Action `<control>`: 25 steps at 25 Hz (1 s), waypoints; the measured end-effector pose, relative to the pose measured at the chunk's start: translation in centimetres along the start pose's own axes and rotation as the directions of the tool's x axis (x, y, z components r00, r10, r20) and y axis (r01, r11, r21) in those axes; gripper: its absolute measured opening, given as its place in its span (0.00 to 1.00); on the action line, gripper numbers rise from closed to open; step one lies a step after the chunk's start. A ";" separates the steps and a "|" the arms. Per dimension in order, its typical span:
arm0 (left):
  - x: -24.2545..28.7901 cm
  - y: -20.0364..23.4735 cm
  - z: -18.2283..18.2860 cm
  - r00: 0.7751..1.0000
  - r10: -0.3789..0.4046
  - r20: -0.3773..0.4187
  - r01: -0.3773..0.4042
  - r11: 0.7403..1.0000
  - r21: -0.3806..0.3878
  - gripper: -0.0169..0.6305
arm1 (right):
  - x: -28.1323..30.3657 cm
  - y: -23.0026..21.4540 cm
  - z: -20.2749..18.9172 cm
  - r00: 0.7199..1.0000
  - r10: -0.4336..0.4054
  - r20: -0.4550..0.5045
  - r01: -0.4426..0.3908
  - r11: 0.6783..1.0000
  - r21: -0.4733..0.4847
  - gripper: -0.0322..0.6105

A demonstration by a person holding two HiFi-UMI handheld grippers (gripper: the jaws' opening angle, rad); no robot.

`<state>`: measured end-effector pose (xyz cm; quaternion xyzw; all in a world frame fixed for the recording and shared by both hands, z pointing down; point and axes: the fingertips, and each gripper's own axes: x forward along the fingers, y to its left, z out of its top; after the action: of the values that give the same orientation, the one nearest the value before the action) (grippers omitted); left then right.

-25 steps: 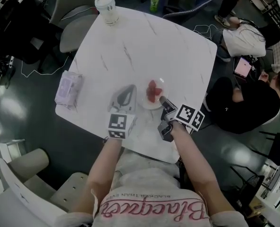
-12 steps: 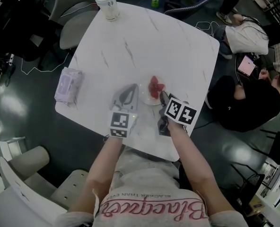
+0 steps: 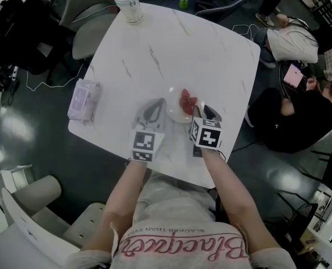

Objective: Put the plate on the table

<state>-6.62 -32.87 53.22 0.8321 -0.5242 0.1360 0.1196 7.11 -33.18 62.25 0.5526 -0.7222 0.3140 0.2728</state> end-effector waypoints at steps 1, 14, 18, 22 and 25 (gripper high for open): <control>-0.1 -0.1 0.1 1.000 -0.004 0.007 0.004 1.000 -0.002 0.04 | -0.1 0.0 0.0 1.000 -0.001 0.009 0.001 1.000 -0.005 0.23; -3.4 -2.0 4.4 0.995 -0.030 0.099 0.026 0.999 0.041 0.04 | -9.8 2.9 4.0 0.964 0.162 0.211 -0.144 0.985 -0.098 0.09; -5.0 -3.1 6.2 0.990 -0.040 0.133 0.032 0.997 0.068 0.04 | -13.6 4.7 6.0 0.926 0.218 0.309 -0.177 0.972 -0.156 0.07; -6.6 -4.3 7.7 0.985 -0.052 0.165 0.035 0.994 0.103 0.04 | -16.8 5.8 7.6 0.883 0.261 0.390 -0.184 0.957 -0.224 0.07; -7.4 -5.1 9.1 0.979 -0.056 0.197 0.032 0.992 0.123 0.04 | -19.2 6.2 9.1 0.848 0.283 0.449 -0.174 0.947 -0.269 0.07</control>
<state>-4.15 -27.59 41.82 0.8587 -0.5058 0.0801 0.0196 5.30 -26.83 41.16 0.4896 -0.8580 0.1159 0.1037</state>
